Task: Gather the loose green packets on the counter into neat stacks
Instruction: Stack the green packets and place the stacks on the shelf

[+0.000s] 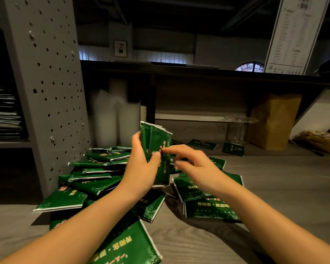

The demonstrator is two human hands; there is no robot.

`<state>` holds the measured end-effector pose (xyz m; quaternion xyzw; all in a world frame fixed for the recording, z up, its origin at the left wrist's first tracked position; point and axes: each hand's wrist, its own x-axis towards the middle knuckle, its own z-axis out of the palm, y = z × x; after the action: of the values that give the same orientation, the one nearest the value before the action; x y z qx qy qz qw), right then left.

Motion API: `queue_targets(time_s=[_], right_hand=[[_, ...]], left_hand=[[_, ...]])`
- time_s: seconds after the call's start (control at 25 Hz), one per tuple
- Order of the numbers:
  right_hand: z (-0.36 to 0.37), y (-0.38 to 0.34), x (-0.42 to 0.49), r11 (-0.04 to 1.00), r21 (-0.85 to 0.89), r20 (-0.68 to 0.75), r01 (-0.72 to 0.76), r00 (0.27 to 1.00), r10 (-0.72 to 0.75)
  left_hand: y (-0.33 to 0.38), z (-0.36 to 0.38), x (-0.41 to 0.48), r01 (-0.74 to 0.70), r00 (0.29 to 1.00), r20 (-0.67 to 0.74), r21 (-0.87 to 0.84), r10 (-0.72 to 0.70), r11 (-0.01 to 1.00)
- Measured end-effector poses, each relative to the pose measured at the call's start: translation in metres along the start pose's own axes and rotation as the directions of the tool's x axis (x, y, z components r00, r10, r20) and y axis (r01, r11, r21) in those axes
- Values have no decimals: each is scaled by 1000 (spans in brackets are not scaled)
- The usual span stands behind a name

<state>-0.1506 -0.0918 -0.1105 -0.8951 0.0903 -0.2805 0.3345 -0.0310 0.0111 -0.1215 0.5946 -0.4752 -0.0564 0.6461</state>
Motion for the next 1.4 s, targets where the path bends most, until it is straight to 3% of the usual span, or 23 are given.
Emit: queue_targets(time_s=[0.08,0.16,0.24,0.32,0.4,0.52,0.64,0.72,0.88,1.0,1.16,1.32,1.4], right_hand=[[-14,2,-1,995,-100,-46,-18,999,13],[-31,7,-3,944,-323,7,-68,997,75],[-42,13,-6,849,-512,148,-134,959,241],[-46,17,-8,777,-594,243,-210,873,422],[-47,20,-7,712,-665,230,-226,844,484],[-51,23,-6,646,-719,125,-257,866,483],[-56,22,-5,643,-682,12,-348,874,486],[-58,20,-4,677,-625,-114,-388,904,413],[-42,7,-2,892,-325,-275,-313,934,227],[-17,-4,-3,983,-73,-279,-170,950,144],[-1,-11,-1,978,181,-192,-104,972,138],[8,-4,-2,993,-92,-222,-68,974,46],[9,-3,-4,994,-49,-240,-99,967,84]], left_hand=[[1,-3,0,-39,999,-29,26,40,999],[5,-3,-2,-39,999,10,-11,39,999],[10,-2,-3,-16,998,60,-46,19,999],[12,-3,-3,-1,998,68,-36,3,999],[12,-4,-2,19,998,60,-35,-17,999],[11,-4,0,68,997,45,-17,-67,998],[10,-3,1,128,991,27,11,-128,992],[9,-3,0,162,987,18,18,-163,987],[8,-1,-1,182,983,21,40,-183,982],[8,2,-3,169,985,24,16,-170,985],[8,1,-4,137,990,-14,-28,-137,990],[7,4,-6,147,989,-9,-77,-148,986],[8,4,-5,154,987,-24,-127,-158,980]])
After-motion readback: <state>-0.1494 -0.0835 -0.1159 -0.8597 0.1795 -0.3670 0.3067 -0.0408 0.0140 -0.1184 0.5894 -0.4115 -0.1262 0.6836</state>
